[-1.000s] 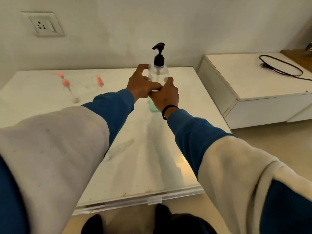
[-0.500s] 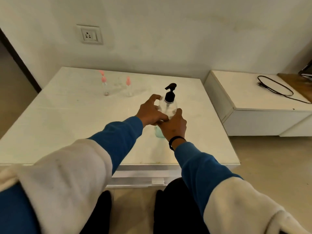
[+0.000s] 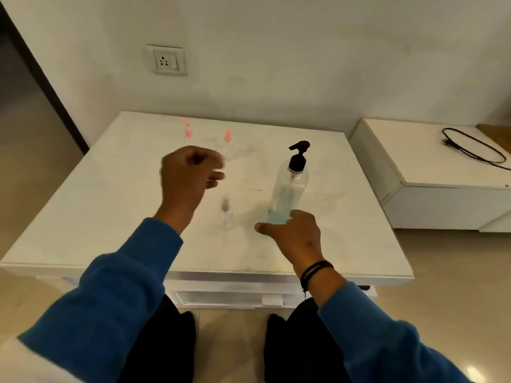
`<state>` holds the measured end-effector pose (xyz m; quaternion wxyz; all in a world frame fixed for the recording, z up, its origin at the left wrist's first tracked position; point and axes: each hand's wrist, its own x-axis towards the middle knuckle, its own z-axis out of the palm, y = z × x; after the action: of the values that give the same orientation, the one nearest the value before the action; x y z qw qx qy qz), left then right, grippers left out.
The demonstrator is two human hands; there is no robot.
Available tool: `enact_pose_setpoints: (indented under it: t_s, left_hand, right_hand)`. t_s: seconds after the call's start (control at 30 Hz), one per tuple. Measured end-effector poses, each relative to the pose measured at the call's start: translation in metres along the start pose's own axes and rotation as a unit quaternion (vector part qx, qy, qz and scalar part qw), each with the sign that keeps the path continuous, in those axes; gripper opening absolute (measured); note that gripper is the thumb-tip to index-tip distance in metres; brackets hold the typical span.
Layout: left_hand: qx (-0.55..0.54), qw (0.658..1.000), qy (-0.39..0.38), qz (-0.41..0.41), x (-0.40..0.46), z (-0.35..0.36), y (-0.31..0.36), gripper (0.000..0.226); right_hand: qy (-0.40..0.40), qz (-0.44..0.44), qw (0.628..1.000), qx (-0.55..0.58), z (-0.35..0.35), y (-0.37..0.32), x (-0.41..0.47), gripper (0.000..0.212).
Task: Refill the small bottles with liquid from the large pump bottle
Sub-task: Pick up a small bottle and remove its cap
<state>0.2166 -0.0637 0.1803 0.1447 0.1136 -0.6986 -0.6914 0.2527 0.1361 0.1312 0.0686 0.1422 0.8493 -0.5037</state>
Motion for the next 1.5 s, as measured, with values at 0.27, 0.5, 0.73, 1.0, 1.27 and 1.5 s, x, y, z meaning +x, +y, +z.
enact_pose_setpoints:
  t_s: [0.27,0.5,0.73,1.0,1.27,1.5]
  left_hand:
    - [0.198,0.965,-0.085,-0.148,0.019,-0.016,-0.092,0.056]
    - [0.375,0.902,-0.2,-0.073,0.022,-0.006,-0.109,0.051]
    - [0.394,0.91,-0.129,-0.01,0.023,0.003,-0.116,0.013]
    - [0.373,0.923,-0.085,0.031,0.024,0.008,-0.111,0.021]
    - [0.166,0.974,-0.017,0.151,0.008,0.011,-0.07,0.015]
    - [0.135,0.956,0.006,0.259,-0.014,0.004,0.018,0.021]
  right_hand:
    - [0.002,-0.144,0.989,-0.03,0.046,-0.036,0.016,0.023]
    - [0.0,-0.217,0.968,-0.125,0.087,-0.035,0.035,0.033]
    - [0.0,-0.246,0.953,-0.174,0.102,-0.038,0.05,0.03]
    - [0.042,-0.281,0.948,-0.141,0.102,-0.038,0.052,0.018]
    - [0.079,-0.275,0.958,-0.011,0.066,-0.081,0.035,0.011]
    - [0.031,-0.295,0.955,-0.021,-0.012,-0.179,-0.002,0.015]
